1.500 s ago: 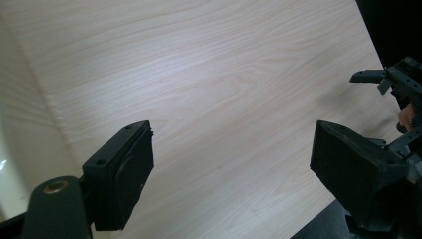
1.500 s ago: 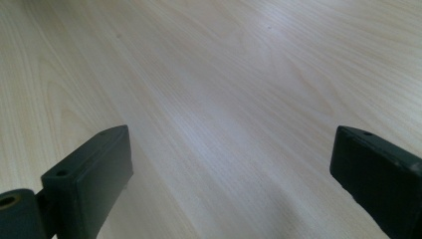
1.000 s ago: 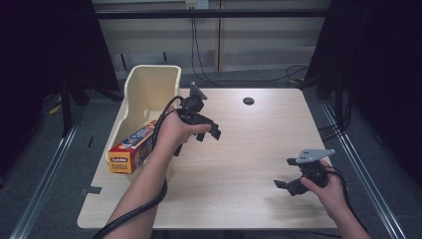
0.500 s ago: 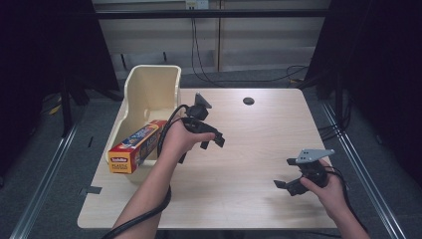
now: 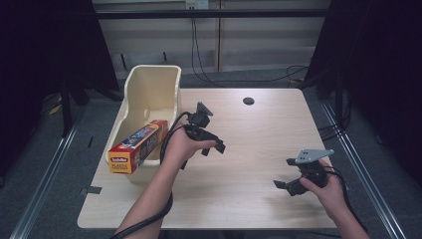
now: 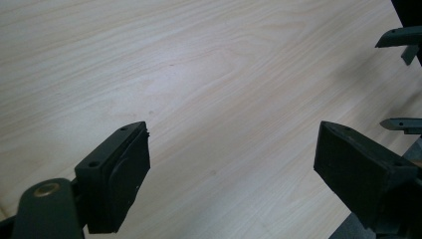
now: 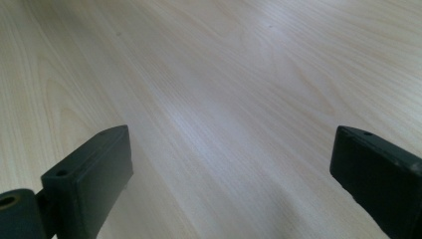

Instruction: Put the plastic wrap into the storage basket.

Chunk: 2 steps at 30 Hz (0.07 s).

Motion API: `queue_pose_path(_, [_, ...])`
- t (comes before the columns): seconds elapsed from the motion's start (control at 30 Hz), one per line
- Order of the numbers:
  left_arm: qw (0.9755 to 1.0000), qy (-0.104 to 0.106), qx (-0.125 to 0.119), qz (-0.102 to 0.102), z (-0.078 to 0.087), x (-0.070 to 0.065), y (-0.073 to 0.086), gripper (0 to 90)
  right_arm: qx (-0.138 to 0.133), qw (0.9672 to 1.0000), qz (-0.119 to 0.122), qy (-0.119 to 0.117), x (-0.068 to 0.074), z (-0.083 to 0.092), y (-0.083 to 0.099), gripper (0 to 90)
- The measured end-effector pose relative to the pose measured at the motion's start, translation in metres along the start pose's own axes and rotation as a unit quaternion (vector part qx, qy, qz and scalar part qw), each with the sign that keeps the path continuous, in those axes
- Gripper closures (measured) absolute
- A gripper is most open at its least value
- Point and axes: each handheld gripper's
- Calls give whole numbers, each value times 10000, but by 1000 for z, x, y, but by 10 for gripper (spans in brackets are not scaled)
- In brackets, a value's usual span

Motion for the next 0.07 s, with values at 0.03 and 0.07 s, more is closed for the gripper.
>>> queue_pose_path(0.03, [10000, 3, -10, -34, -1, 0, 0, 141, 9, 10000, 14, 3, 0, 0, 0, 32])
queue_pose_path(0.07, [10000, -7, -22, -52, -2, 0, 1, 141, 6, 10000, 4, 25, 0, 0, 0, 33])
Point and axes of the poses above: each handheld gripper's, and its own axes: z roughly backward along the jaws, y roughly out of its underside, x roughly to its left, and after that the axes turned 9 degrees about -y, right-handed
